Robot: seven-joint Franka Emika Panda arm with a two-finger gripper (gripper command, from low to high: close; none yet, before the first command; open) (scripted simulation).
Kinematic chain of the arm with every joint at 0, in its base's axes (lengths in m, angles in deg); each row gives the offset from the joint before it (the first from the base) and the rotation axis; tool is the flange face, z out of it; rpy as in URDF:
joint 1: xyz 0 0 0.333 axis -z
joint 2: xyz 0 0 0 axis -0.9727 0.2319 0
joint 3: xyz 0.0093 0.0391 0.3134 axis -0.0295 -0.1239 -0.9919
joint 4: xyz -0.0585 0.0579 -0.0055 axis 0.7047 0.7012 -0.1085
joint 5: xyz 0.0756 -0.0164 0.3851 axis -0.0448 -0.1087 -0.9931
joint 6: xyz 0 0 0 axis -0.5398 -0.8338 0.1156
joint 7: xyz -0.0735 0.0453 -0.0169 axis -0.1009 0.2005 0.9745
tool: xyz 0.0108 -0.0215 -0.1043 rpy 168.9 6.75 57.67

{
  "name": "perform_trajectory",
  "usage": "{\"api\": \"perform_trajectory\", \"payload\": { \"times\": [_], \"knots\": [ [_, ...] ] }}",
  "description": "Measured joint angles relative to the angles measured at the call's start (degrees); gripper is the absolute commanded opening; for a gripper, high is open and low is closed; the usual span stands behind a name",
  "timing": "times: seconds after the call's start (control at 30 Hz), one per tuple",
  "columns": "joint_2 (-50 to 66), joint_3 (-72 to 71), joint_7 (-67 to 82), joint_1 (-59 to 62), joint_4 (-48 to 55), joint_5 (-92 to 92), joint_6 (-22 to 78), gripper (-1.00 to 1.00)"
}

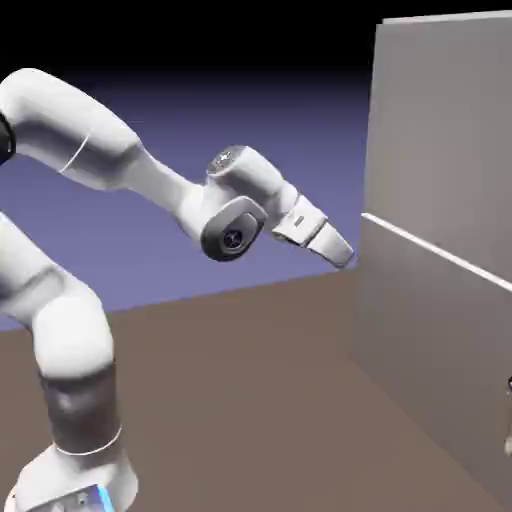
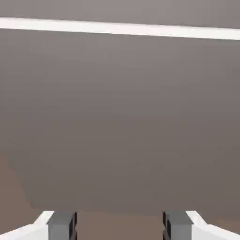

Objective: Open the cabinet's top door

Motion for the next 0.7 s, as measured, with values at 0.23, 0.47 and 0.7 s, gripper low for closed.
{"api": "perform_trajectory", "payload": {
  "times": [0.23,0.47,0.7],
  "knots": [
    [-2.2,14.5,-9.4,-11.0,9.3,16.7,-3.7,0.0],
    [-4.4,29.1,-18.7,-21.9,18.6,33.4,-7.3,0.0],
    [-6.5,43.6,-28.1,-32.9,27.9,50.2,-11.0,0.0]
  ]
}}
